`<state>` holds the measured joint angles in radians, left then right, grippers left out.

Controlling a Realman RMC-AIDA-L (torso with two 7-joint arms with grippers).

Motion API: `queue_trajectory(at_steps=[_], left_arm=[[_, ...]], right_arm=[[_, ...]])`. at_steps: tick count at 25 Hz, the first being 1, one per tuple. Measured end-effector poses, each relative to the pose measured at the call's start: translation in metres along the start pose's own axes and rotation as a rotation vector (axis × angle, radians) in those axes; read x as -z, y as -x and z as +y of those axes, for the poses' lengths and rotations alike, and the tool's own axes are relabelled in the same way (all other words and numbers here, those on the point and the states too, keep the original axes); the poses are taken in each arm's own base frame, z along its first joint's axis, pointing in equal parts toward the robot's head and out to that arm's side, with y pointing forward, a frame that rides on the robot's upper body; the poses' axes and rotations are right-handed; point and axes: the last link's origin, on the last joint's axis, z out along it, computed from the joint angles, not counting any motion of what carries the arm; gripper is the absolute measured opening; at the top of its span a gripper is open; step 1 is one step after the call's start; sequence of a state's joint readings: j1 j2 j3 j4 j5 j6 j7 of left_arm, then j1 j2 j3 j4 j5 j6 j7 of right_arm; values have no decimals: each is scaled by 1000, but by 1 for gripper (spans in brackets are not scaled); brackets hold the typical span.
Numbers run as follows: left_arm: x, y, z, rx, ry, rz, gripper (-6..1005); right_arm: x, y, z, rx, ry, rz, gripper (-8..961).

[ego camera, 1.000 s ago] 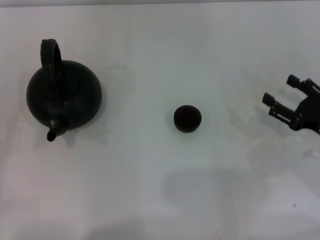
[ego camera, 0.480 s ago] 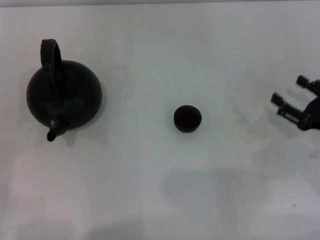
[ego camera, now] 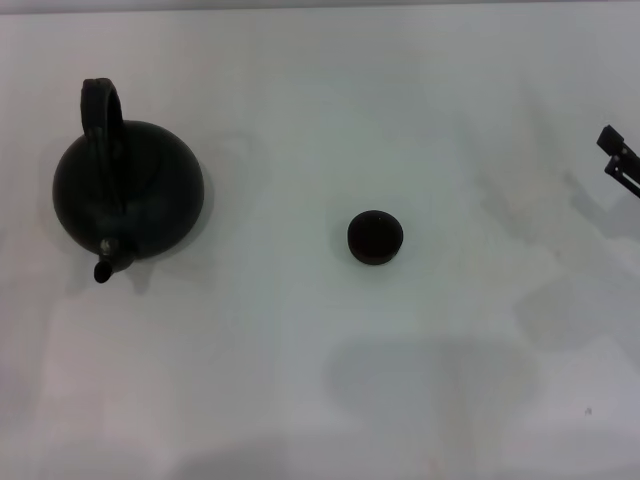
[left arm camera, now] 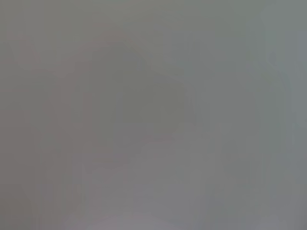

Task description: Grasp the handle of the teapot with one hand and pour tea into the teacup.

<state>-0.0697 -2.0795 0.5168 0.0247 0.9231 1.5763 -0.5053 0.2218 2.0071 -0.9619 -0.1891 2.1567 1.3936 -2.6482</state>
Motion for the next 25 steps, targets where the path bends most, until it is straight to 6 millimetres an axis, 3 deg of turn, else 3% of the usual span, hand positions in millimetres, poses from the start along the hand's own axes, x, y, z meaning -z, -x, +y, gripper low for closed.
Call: queue_trajectory(at_steps=[11, 25], left_arm=[[-12, 7, 10, 53, -28, 0, 769], [-19, 5, 20, -23, 0, 29, 769]], right_arm=[[-4, 11, -9, 72, -33, -50, 845], [2, 10, -11, 48, -76, -65, 844]])
